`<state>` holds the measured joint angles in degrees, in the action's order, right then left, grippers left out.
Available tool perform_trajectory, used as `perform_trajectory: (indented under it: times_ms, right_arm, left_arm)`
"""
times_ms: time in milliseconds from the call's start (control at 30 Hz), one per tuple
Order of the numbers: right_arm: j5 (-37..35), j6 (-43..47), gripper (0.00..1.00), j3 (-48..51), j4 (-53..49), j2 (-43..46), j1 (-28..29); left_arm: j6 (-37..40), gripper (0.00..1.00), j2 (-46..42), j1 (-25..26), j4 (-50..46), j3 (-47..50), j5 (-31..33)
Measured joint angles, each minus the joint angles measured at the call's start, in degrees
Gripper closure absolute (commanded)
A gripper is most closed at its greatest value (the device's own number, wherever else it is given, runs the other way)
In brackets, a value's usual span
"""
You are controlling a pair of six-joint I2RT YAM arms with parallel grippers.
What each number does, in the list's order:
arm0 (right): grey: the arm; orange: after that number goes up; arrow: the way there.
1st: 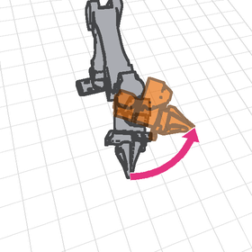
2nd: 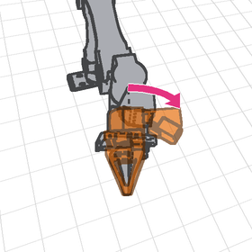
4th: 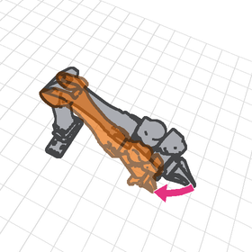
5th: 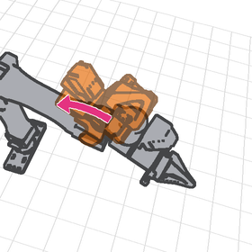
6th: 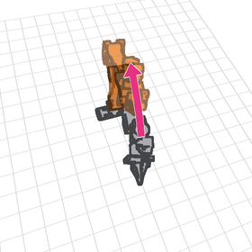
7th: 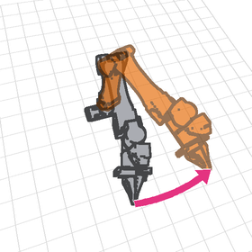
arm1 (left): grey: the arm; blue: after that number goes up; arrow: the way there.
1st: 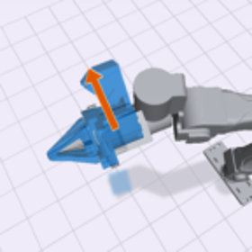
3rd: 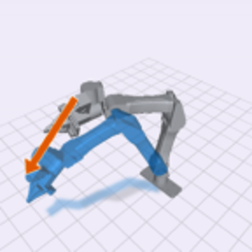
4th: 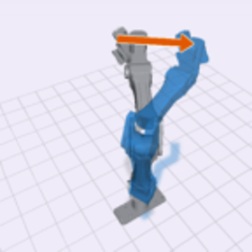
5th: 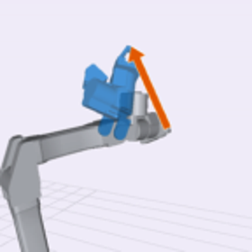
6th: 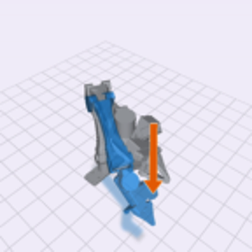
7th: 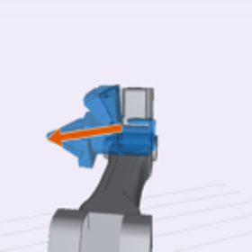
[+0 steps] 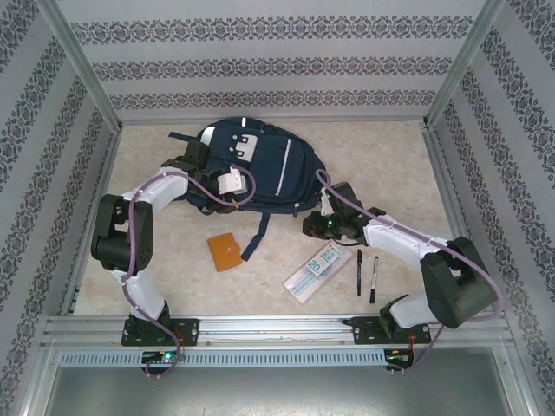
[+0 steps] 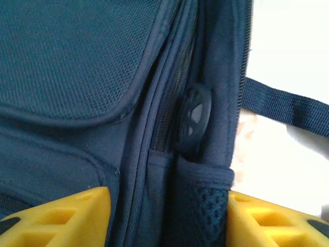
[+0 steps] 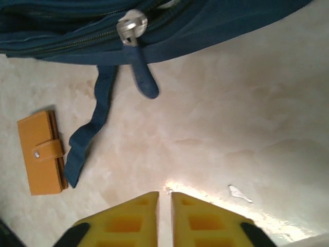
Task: Pack books, pencil case, and school supplies into a backpack
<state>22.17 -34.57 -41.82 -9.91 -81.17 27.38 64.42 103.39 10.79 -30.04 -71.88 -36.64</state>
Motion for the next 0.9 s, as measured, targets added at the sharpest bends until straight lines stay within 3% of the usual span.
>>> perform_trajectory:
  times_ms: [133,333,567,633,733,900]
  right_arm:
    - [-0.63,0.17,0.68,-0.2,0.2,0.0,0.52]
    - [-4.92,-0.96,0.63,-1.11,0.94,-0.26,0.52]
    - [-5.38,-1.11,0.61,-4.39,6.4,-7.41,1.42]
    - [-5.35,-1.09,0.61,-5.33,8.0,-9.57,1.66]
    - [-5.22,-1.14,0.6,-6.62,9.92,-12.52,1.68]
    - [-5.64,-1.14,0.6,-8.0,11.1,-15.47,2.4]
  left_arm:
    - [1.38,0.33,-2.8,4.35,0.11,1.79,-0.2]
    - [-0.17,0.33,-3.45,14.45,2.67,2.64,0.96]
    - [-1.66,0.35,3.76,15.47,5.09,0.24,3.08]
    - [-1.81,0.41,4.98,15.47,5.55,0.26,3.93]
    - [-2.49,0.59,5.86,15.47,6.88,0.26,4.98]
    - [-3.21,0.74,5.86,15.47,8.11,0.28,5.62]
